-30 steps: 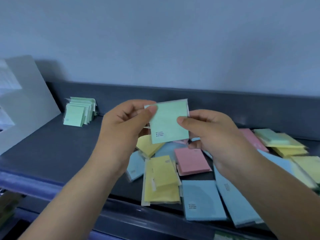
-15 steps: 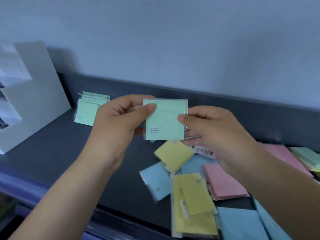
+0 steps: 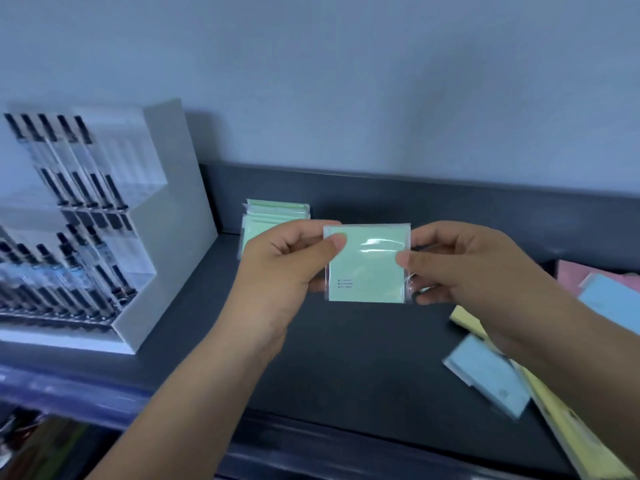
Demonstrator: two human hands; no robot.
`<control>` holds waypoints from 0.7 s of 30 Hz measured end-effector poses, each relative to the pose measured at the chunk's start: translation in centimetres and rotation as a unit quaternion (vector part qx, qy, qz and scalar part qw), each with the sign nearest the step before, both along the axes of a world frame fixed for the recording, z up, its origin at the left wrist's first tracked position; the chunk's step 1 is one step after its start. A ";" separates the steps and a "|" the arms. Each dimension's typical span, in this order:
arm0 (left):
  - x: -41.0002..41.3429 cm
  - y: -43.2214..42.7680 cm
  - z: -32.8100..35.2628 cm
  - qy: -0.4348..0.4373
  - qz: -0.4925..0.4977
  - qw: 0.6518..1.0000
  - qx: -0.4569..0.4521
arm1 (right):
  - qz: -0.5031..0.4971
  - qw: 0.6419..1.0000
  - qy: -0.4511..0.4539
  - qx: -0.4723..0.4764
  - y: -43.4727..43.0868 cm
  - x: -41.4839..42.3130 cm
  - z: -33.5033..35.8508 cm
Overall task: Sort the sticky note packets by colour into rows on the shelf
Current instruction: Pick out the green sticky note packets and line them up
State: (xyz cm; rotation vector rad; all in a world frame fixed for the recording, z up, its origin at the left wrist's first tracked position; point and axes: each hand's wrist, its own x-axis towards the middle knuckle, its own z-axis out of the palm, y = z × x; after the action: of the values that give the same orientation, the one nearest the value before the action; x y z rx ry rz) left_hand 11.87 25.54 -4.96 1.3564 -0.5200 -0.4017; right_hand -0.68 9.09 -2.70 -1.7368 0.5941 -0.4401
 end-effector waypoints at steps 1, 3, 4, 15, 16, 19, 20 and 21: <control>0.5 0.4 -0.2 0.003 -0.002 1.000 0.006 | -0.003 1.000 -0.002 0.006 0.4 0.3 0.0; 1.3 1.0 -0.6 0.009 0.008 1.000 0.015 | -0.010 1.000 -0.008 0.016 1.0 1.0 0.0; 1.6 1.2 -0.8 0.013 0.012 1.000 0.018 | -0.013 1.000 -0.012 0.019 1.2 1.3 -0.1; 6.2 2.9 -2.9 0.040 0.116 0.991 0.045 | 0.019 0.999 0.032 -0.014 3.3 8.5 -2.2; 7.0 3.0 -3.3 0.042 0.124 0.990 0.054 | 0.016 0.999 0.038 -0.021 3.7 9.2 -2.5; 9.3 3.4 -4.4 0.046 0.148 0.985 0.079 | 0.000 0.998 0.053 -0.034 4.7 11.2 -3.7; 9.9 3.3 -4.8 0.051 0.157 0.983 0.084 | -0.010 0.998 0.053 -0.034 5.0 11.9 -4.0; 10.3 3.3 -5.2 0.054 0.167 0.981 0.088 | -0.021 0.998 0.053 -0.035 5.2 12.6 -4.4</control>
State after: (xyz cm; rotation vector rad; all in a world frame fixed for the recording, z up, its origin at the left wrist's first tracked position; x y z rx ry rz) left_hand 22.16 28.82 -10.15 1.5503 -0.1624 -0.2471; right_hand 11.95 14.29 -7.05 -1.8252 0.6985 -0.4038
